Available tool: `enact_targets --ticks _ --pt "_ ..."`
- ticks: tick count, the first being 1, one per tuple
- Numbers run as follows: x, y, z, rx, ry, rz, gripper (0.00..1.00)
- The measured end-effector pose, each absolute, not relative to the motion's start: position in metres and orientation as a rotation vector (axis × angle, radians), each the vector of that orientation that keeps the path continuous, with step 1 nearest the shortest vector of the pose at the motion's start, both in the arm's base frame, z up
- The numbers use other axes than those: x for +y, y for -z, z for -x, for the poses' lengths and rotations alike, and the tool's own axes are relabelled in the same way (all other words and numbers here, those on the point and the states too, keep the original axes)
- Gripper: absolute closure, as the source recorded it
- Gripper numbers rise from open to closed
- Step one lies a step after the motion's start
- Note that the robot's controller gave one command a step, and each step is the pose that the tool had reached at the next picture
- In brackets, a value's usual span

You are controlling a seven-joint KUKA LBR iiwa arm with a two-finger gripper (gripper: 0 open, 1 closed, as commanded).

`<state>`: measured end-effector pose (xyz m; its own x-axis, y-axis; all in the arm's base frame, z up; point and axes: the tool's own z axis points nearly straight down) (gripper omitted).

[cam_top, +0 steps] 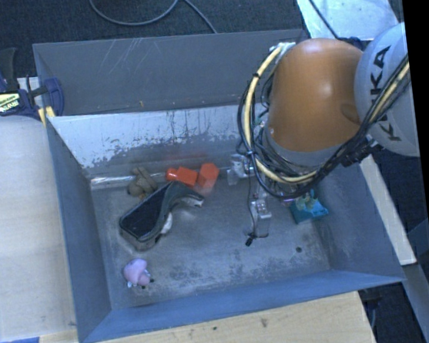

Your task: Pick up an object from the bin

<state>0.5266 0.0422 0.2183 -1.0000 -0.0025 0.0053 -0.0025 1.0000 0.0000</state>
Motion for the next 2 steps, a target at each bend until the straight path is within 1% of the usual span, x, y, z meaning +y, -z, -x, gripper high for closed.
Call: enact_targets --ticks 1,2 --pt "0.042 -0.223 -0.528 -3.145 0.001 -0.002 0.0" --pt "0.053 -0.193 -0.545 -3.149 0.0 -0.098 0.0"
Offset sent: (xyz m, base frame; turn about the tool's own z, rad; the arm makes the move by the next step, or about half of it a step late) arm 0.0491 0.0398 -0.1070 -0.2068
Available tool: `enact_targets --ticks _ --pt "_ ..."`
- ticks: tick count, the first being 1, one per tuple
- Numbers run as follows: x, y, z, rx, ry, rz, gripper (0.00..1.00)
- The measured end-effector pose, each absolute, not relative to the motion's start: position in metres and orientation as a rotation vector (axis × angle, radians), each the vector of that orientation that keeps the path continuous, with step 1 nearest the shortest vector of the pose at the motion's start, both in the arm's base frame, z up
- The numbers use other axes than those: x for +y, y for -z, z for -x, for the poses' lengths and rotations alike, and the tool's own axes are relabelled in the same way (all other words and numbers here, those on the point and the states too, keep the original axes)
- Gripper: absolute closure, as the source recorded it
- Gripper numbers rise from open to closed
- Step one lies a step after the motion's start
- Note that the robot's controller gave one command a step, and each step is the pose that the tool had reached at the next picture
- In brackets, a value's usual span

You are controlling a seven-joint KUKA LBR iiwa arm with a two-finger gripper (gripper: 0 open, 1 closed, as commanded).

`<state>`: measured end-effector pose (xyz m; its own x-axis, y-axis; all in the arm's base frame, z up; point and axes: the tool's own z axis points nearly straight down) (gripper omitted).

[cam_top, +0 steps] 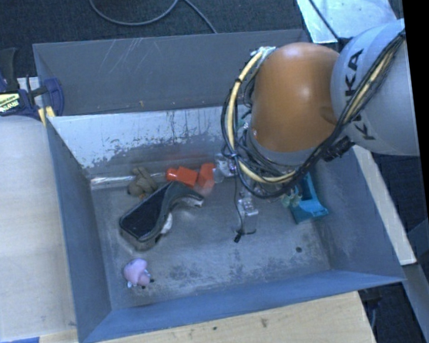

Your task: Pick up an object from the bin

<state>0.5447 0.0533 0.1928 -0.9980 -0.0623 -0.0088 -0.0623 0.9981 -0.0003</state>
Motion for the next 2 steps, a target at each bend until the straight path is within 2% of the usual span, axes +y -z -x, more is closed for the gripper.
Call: enact_targets --ticks 1,2 --pt "0.089 -0.143 -0.587 3.119 0.001 0.242 0.0" --pt "0.11 -0.109 -0.607 3.12 -0.002 0.325 0.0"
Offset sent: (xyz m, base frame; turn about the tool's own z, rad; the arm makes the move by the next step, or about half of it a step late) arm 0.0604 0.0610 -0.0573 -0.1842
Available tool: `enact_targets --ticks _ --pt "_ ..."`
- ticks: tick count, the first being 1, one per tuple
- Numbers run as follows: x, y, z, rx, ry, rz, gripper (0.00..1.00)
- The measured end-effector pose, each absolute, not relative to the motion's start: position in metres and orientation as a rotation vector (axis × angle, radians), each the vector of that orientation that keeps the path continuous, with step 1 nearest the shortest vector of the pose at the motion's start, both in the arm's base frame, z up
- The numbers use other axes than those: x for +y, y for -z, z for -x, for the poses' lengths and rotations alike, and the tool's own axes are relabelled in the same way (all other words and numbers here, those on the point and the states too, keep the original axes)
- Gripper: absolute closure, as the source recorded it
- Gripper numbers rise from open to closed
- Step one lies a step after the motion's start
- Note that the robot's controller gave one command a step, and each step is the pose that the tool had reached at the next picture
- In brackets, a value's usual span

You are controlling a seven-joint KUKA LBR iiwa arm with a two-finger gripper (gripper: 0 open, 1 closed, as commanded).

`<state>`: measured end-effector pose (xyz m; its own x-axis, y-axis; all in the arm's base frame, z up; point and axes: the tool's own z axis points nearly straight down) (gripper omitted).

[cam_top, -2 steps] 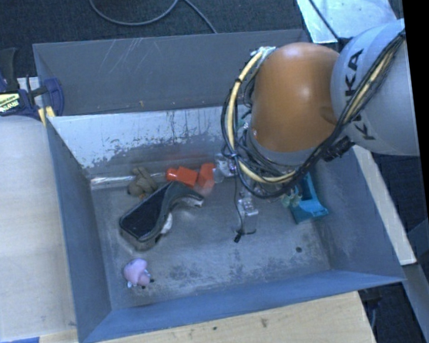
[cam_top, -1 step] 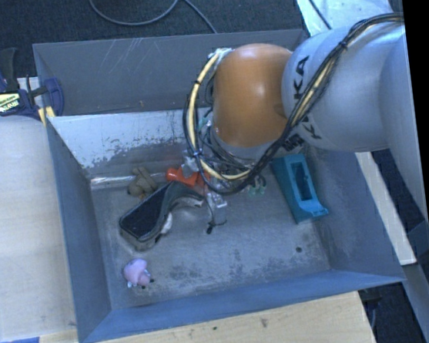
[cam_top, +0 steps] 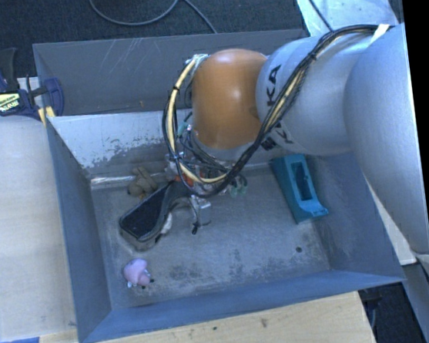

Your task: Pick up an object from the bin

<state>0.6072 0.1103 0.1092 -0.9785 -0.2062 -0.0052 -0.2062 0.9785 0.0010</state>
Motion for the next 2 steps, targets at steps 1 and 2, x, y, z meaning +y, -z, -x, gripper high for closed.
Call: enact_targets --ticks 1,2 --pt "0.127 -0.115 -0.604 3.081 0.003 0.549 0.0" --pt "0.151 -0.091 -0.604 3.122 -0.002 0.047 1.0"
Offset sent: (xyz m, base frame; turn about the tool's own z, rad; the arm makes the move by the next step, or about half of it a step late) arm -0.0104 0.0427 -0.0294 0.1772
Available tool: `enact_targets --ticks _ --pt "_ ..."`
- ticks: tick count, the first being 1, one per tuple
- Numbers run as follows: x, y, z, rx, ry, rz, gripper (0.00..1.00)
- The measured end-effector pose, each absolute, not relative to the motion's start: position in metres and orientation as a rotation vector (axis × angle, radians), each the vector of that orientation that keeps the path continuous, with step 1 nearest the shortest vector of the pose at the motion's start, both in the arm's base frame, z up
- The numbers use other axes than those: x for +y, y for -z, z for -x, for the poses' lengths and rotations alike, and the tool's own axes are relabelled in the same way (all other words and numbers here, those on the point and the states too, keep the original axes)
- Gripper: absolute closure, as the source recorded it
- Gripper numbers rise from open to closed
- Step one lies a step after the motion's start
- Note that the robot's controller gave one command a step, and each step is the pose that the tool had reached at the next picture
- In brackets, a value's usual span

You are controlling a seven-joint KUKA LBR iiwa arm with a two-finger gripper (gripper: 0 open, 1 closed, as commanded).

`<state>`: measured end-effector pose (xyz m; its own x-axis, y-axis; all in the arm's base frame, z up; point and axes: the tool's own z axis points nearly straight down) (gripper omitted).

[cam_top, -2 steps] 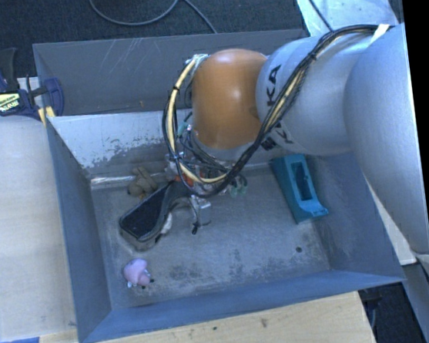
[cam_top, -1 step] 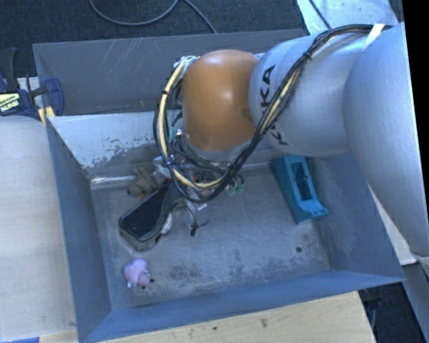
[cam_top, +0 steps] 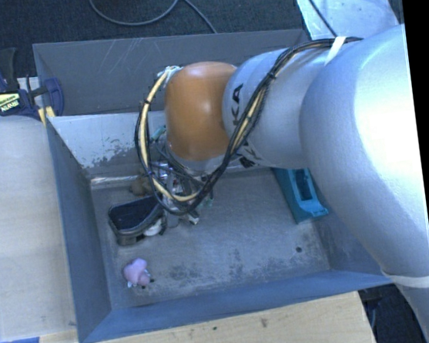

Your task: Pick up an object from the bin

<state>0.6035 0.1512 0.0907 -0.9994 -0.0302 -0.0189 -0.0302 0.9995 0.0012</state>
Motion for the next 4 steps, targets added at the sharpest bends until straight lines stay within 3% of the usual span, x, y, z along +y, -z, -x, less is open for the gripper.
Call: enact_targets --ticks 1,2,4 --pt "0.151 -0.091 -0.604 3.122 -0.002 0.048 1.0" --pt "0.155 -0.124 -0.598 3.131 0.0 0.053 1.0" --pt "0.153 -0.213 -0.605 3.126 0.001 0.124 1.0"
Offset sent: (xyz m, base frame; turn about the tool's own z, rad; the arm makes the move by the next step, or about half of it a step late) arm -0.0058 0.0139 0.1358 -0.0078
